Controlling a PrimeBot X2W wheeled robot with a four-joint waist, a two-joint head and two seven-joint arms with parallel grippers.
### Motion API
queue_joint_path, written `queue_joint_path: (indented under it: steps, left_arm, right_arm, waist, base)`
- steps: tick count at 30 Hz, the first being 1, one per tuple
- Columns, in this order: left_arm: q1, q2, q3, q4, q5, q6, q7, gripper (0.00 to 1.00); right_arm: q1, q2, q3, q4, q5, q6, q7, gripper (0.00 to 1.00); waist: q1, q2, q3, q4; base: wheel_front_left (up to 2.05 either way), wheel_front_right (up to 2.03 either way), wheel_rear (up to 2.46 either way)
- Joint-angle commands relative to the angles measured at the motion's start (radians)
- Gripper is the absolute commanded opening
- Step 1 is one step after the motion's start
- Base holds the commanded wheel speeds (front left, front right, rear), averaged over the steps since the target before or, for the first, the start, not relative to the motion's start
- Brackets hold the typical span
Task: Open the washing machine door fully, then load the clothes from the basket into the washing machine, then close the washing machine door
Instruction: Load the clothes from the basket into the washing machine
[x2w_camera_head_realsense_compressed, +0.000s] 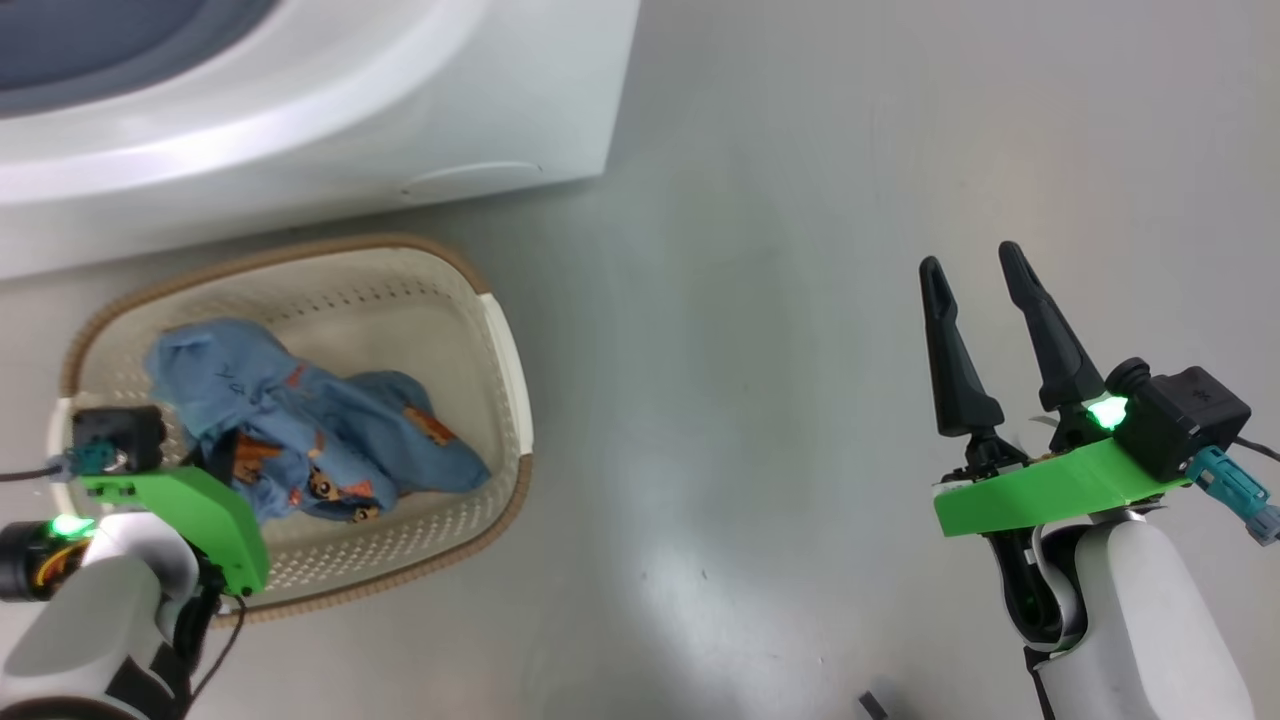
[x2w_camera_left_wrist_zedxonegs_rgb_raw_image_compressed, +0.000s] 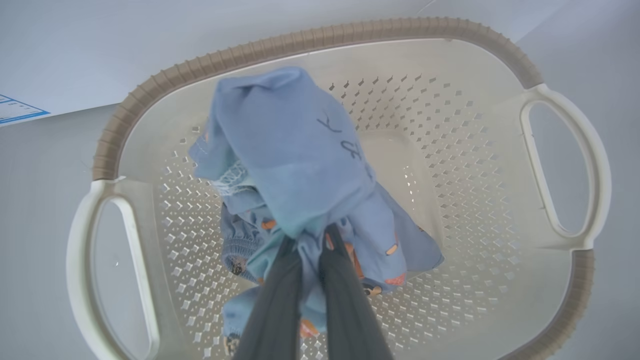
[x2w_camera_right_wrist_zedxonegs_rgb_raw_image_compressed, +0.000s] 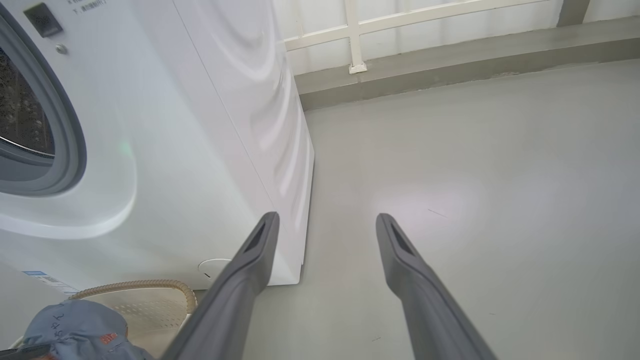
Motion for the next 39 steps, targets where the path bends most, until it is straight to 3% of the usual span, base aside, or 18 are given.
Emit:
queue_joint_path:
  steps: [1, 18, 29, 39]
  left_arm:
    - [0.034, 0.037, 0.026, -0.017, 0.004, -0.001, -0.012, 0.00]
    - [0.362, 0.008, 0.265, -0.472, 0.131, 0.084, -0.015, 0.00]
    - [0.562, -0.050, 0.386, -0.675, 0.245, 0.094, -0.015, 0.00]
    - [0.667, -0.104, 0.492, -0.806, 0.314, 0.075, -0.015, 0.00]
  right_arm:
    - [0.032, 0.002, 0.016, -0.015, -0.009, 0.002, -0.005, 1.00]
    - [0.085, 0.002, 0.027, 0.061, -0.011, 0.002, -0.005, 1.00]
    - [0.144, 0.002, 0.038, 0.100, 0.006, 0.002, -0.005, 1.00]
    - [0.164, 0.002, 0.052, 0.113, 0.015, 0.002, -0.005, 1.00]
  waist:
    - [0.0000, 0.0000, -0.047, 0.029]
    - [0.0000, 0.0000, -0.299, 0.102]
    - [0.0000, 0.0000, -0.440, 0.130]
    - [0.0000, 0.0000, -0.481, 0.134]
  base:
    - [0.00, 0.00, 0.00]
    - [0.00, 0.00, 0.00]
    - [0.00, 0.00, 0.00]
    - [0.00, 0.00, 0.00]
